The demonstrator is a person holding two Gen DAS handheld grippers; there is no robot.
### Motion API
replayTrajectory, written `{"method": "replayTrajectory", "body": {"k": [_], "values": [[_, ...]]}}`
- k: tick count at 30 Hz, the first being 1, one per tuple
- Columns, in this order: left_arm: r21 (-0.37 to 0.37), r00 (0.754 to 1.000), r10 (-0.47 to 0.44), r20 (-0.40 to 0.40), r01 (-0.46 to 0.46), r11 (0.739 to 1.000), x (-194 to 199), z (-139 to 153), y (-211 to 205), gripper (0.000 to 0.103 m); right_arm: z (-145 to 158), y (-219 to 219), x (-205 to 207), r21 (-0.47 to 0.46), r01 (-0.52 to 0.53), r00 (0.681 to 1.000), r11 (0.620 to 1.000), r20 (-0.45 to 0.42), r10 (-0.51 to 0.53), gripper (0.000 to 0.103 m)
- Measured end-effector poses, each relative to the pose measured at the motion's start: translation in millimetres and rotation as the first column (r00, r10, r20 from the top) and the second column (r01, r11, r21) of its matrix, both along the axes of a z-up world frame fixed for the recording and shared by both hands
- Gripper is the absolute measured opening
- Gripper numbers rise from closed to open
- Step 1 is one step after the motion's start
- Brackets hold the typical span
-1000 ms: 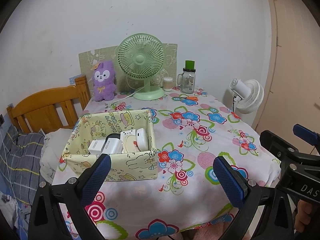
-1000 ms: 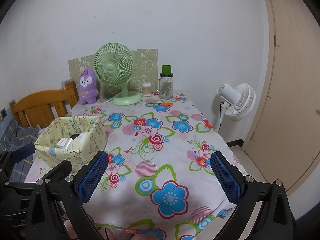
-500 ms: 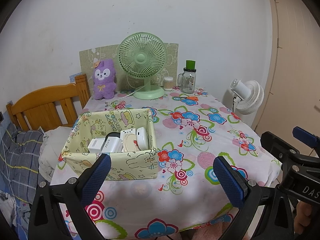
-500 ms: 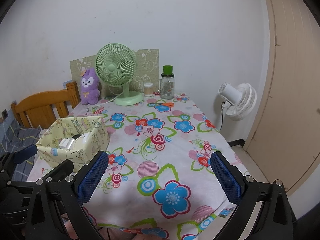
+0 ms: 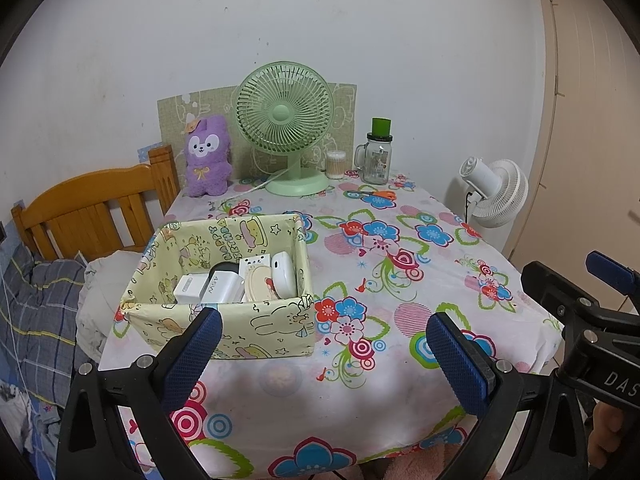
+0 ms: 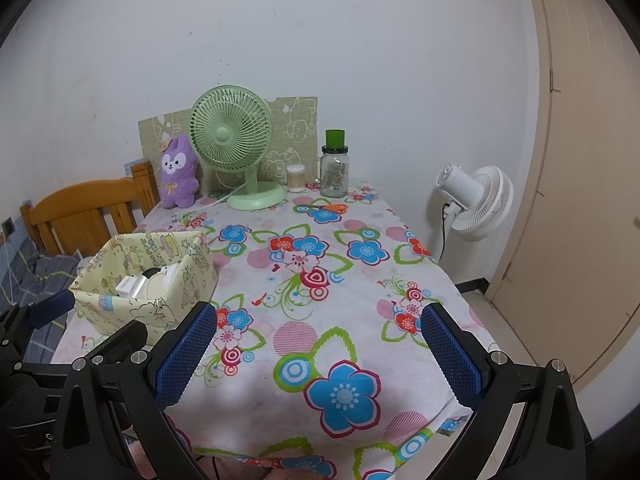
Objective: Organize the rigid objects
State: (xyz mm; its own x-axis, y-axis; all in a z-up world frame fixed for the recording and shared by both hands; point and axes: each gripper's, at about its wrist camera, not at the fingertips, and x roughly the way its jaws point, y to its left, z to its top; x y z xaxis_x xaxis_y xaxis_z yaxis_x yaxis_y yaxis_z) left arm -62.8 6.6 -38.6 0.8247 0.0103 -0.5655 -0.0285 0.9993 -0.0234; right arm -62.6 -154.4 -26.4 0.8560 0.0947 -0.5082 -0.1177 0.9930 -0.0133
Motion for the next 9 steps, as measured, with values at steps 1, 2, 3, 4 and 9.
{"method": "replayTrajectory", "body": {"k": [1, 2, 3, 4, 9], "values": [[0.000, 1.000, -0.001, 0.000, 0.001, 1.000, 0.1, 0.4, 0.1, 0.103, 0.0, 0.0, 0.0, 0.000, -0.001, 1.000, 1.000, 0.000, 0.001, 0.103], [0.000, 1.000, -0.001, 0.000, 0.001, 1.000, 0.0, 0.4, 0.1, 0.103, 0.0, 0.1, -0.3, -0.001, 0.000, 1.000, 1.000, 0.000, 0.000, 0.103], [0.000, 1.000, -0.001, 0.000, 0.001, 1.000, 0.4, -0.2, -0.1, 0.103, 0.0, 0.3, -0.4, -0.001, -0.001, 1.000, 1.000, 0.001, 0.001, 0.103], [0.001, 1.000, -0.001, -0.001, 0.001, 1.000, 0.2, 0.4, 0.1, 0.103, 0.3, 1.1, 0.6, -0.003, -0.002, 1.000, 1.000, 0.002, 0.002, 0.103], [0.002, 1.000, -0.001, -0.007, 0.001, 1.000, 2.7, -1.7, -0.4, 0.103, 0.9, 2.2, 5.6, -0.009, -0.011, 1.000, 1.000, 0.000, 0.011, 0.103]]}}
